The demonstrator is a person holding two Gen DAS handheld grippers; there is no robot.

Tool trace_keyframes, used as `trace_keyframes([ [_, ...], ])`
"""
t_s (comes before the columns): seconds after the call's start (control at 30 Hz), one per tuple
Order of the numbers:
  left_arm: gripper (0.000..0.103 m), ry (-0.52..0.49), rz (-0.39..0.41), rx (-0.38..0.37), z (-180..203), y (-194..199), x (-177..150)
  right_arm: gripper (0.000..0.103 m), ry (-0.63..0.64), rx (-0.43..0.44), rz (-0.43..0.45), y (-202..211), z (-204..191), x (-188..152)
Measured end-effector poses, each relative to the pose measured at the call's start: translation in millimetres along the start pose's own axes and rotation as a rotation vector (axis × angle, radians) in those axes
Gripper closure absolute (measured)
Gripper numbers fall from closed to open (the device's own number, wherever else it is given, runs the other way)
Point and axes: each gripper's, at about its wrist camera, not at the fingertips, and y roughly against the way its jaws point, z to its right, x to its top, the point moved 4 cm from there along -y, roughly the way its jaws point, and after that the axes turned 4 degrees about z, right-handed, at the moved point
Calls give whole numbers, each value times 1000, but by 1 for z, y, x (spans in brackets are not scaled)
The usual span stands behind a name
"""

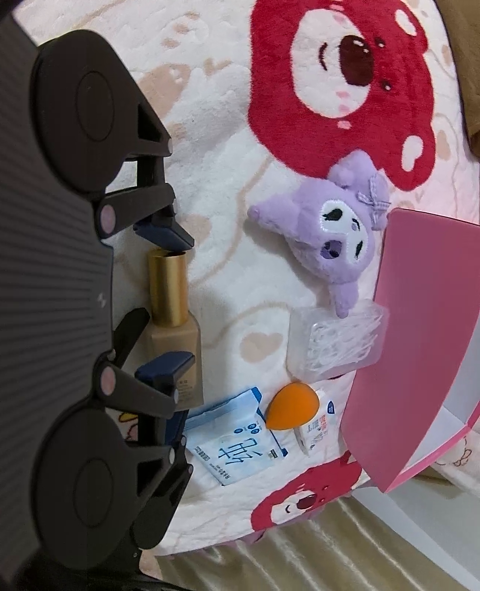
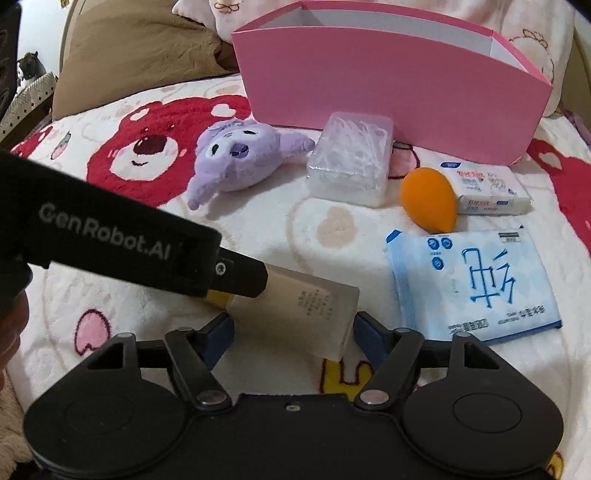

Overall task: Organize objects
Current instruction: 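Close the left gripper on the gold-capped foundation bottle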

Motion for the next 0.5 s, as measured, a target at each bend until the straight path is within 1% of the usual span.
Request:
trace_keyframes([
  [0.07,34,7,-14,-20,-3,-4,0,28,20,-18,-9,-1,-1,1],
  [0.1,34,25,-18,-28,-5,-5,0,27,18,-27,-11,-1,-1,1],
  [0.17,37,32,-18,-49,-5,-6,0,27,15,-43,-6,-2,-3,-1],
  [0.3,39,12,-11,-45,-2,-5,-1,31,49,-46,12,0,-7,-2],
  [0.4,40,35,-12,-60,-4,-3,-2,31,62,-49,16,3,-7,-3],
  [0.5,41,24,0,-61,-1,2,-2,31,86,-62,32,7,-9,-4],
])
